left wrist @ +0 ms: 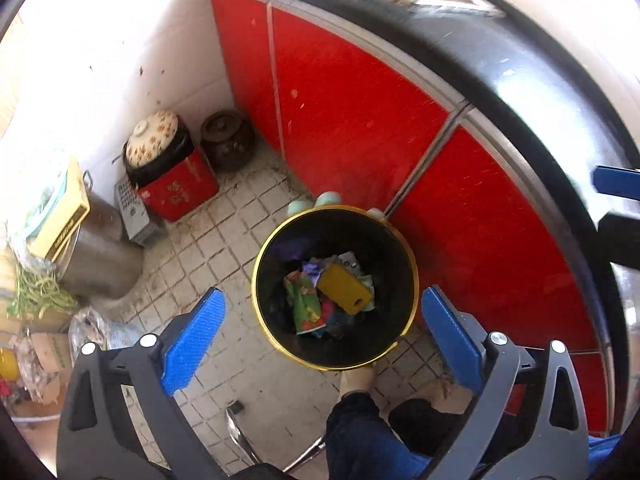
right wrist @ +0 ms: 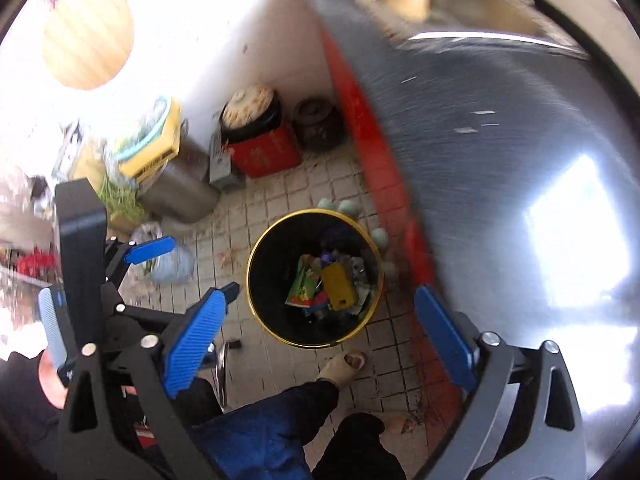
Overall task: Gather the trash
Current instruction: 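Return both tools to the counter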
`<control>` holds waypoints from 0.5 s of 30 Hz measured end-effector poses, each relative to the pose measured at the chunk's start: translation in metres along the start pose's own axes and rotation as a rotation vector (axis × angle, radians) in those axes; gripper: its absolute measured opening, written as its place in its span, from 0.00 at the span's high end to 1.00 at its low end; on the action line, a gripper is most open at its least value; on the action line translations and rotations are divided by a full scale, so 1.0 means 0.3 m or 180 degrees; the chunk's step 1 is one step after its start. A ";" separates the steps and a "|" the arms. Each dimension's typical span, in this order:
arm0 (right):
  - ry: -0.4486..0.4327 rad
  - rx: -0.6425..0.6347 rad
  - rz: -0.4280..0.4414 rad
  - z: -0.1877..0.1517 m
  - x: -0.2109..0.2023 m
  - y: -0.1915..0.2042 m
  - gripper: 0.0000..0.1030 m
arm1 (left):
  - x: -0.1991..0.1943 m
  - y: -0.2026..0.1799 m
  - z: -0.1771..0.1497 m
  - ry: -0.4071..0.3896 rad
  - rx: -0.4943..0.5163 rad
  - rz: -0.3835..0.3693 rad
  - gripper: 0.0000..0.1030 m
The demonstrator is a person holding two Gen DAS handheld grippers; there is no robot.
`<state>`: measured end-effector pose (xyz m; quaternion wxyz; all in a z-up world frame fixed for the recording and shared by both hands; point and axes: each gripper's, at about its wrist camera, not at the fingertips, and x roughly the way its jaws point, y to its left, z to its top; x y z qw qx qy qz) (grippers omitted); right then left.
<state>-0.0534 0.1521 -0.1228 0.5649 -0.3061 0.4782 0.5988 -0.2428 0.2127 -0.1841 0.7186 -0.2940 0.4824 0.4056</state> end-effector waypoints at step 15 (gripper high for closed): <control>-0.1162 0.2051 -0.1526 -0.603 -0.807 -0.652 0.07 | -0.293 -0.873 0.233 -0.0362 0.1623 -0.0838 0.07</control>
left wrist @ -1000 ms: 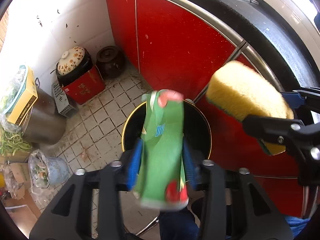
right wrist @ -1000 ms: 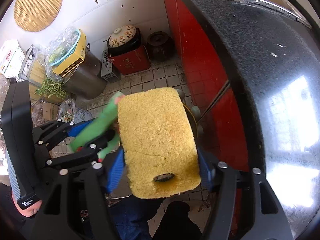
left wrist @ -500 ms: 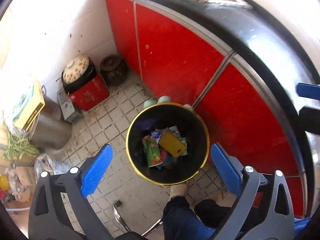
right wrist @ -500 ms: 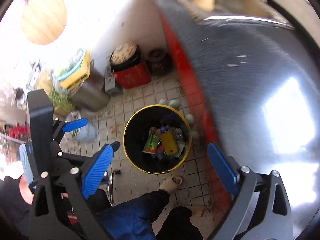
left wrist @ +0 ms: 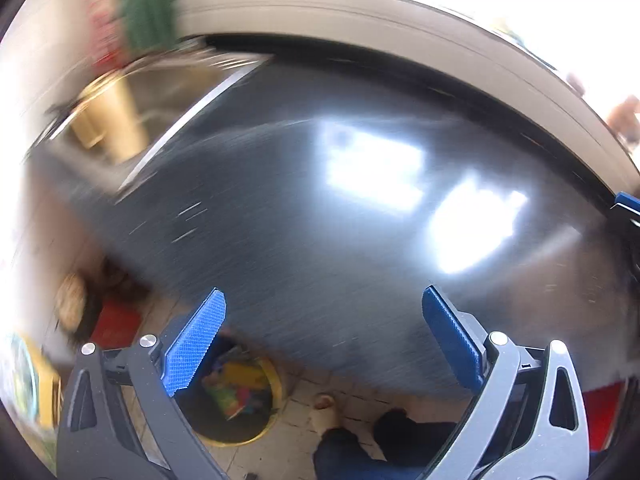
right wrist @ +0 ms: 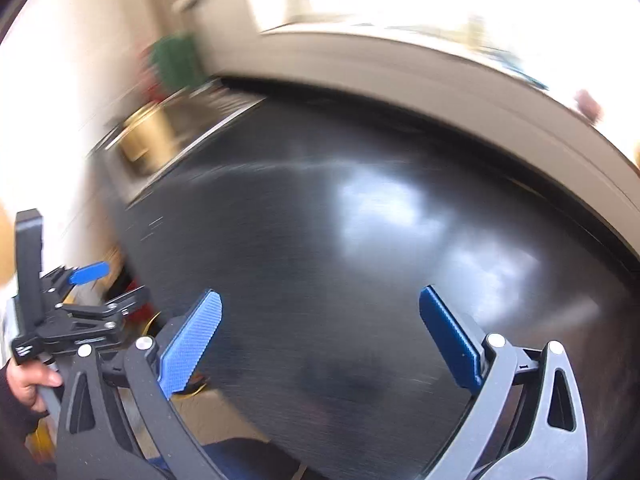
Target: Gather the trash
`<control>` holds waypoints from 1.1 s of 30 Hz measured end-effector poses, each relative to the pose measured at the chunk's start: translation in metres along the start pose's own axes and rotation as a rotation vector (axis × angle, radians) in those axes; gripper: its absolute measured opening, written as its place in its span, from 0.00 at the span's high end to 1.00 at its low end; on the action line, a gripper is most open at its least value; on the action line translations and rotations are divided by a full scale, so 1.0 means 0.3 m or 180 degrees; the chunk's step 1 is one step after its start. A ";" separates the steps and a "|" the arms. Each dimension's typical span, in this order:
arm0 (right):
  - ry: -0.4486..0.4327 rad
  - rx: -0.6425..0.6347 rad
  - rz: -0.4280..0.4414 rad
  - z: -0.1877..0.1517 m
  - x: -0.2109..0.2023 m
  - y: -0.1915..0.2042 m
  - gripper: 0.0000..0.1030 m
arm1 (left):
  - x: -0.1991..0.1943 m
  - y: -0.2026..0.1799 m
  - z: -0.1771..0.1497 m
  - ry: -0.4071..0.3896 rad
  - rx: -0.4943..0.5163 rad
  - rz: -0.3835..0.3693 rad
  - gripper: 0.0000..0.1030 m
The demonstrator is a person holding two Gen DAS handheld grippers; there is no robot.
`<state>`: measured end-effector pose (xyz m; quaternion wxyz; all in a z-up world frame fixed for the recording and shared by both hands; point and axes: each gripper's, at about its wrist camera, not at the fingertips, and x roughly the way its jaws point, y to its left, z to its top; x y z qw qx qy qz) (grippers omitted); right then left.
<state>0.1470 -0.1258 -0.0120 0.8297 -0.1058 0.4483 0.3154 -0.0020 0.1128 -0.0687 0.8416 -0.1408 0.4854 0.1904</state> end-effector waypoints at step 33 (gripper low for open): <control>-0.0182 0.1234 -0.0857 -0.088 -0.211 -0.662 0.07 | 0.075 -0.691 0.282 -0.0071 0.0984 -0.0250 0.07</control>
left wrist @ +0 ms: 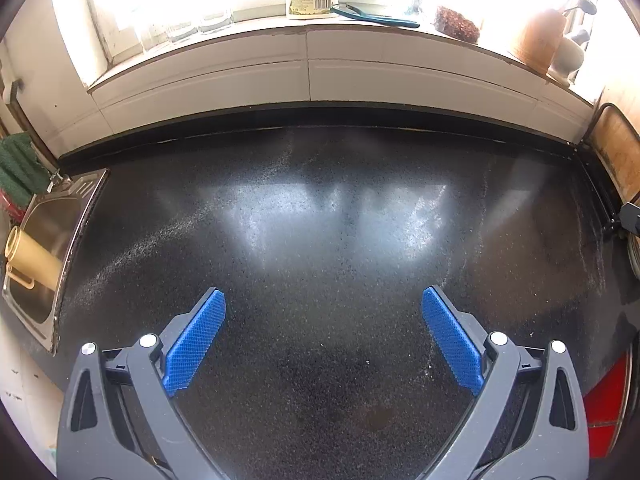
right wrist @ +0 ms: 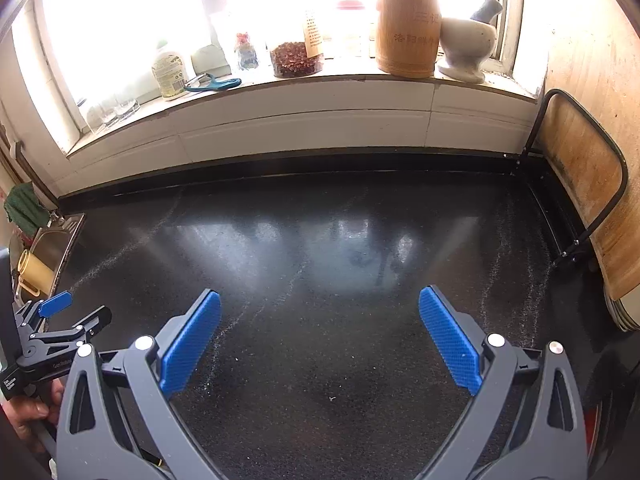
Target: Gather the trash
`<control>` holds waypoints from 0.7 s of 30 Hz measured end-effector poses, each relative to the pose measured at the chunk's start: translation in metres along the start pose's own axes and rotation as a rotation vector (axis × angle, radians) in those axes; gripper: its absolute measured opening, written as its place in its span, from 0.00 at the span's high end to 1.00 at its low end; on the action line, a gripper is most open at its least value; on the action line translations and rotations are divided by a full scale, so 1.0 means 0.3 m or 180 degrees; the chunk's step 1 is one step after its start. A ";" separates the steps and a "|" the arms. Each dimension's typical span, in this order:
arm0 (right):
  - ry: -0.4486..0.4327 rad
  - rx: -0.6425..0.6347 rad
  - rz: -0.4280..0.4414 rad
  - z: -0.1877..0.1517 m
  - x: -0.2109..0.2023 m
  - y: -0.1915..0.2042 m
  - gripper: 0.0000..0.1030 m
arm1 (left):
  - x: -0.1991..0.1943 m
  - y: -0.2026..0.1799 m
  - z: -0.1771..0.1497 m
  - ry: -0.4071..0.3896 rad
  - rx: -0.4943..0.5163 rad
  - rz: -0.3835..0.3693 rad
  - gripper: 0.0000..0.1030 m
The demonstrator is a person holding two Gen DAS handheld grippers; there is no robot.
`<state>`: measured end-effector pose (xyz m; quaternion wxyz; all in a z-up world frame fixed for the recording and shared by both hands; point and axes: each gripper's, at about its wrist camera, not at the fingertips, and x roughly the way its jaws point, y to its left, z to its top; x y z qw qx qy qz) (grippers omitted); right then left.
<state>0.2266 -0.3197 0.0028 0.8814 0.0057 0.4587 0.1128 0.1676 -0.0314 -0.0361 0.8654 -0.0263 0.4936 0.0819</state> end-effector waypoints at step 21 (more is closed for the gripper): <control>0.0028 0.0034 0.0016 -0.017 0.001 0.008 0.07 | -0.006 0.013 -0.001 -0.0020 -0.0014 -0.0013 0.07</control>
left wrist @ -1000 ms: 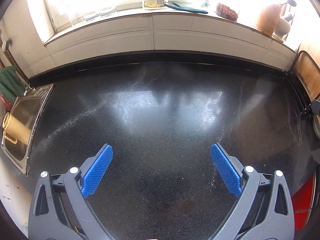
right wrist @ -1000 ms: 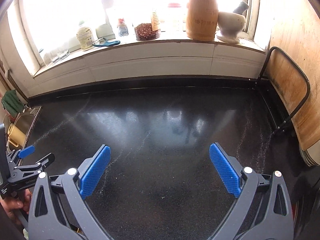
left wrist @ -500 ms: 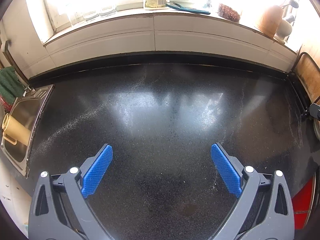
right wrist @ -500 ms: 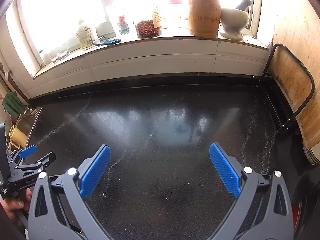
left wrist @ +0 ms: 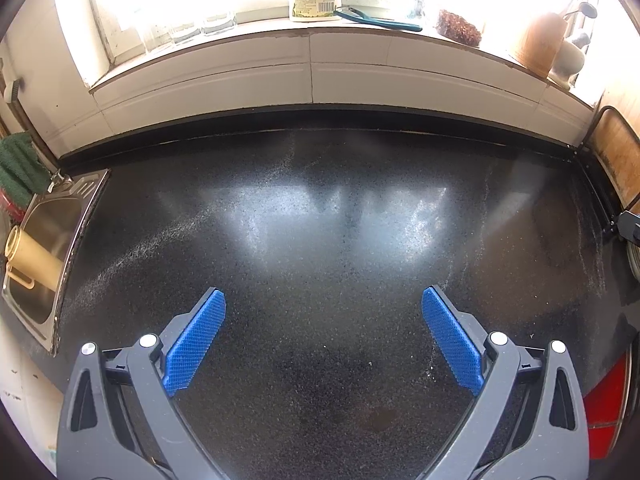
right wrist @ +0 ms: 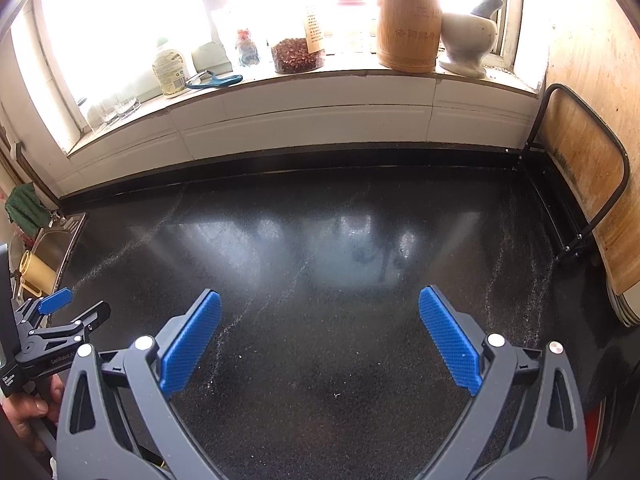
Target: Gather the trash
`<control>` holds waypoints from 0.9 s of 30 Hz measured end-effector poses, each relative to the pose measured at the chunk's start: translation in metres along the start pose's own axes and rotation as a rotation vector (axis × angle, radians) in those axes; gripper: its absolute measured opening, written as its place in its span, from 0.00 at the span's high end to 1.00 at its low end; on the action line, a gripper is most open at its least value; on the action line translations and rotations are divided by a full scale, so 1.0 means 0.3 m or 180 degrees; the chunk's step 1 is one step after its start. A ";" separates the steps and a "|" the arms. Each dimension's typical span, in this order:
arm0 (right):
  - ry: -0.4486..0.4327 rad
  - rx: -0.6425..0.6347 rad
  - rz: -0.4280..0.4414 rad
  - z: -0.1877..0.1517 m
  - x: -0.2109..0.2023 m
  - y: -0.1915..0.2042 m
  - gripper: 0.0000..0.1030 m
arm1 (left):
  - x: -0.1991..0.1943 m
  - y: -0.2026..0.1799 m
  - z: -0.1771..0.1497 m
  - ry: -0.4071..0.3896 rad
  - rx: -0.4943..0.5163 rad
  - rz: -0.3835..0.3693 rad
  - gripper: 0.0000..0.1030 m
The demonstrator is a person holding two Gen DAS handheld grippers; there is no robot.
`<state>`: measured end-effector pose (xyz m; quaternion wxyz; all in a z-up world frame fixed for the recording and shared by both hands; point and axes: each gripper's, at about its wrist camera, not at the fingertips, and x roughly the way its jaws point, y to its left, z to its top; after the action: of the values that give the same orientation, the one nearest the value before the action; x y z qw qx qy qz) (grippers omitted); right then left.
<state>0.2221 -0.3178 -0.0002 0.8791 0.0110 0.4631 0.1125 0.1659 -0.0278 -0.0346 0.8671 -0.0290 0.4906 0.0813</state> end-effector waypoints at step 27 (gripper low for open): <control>0.0011 -0.0034 0.0062 -0.009 -0.008 0.005 0.07 | -0.016 -0.017 -0.026 -0.0002 0.0024 -0.0001 0.07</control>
<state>0.2183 -0.3171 0.0002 0.8771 0.0107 0.4639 0.1236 0.1578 -0.0345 -0.0345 0.8674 -0.0257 0.4906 0.0794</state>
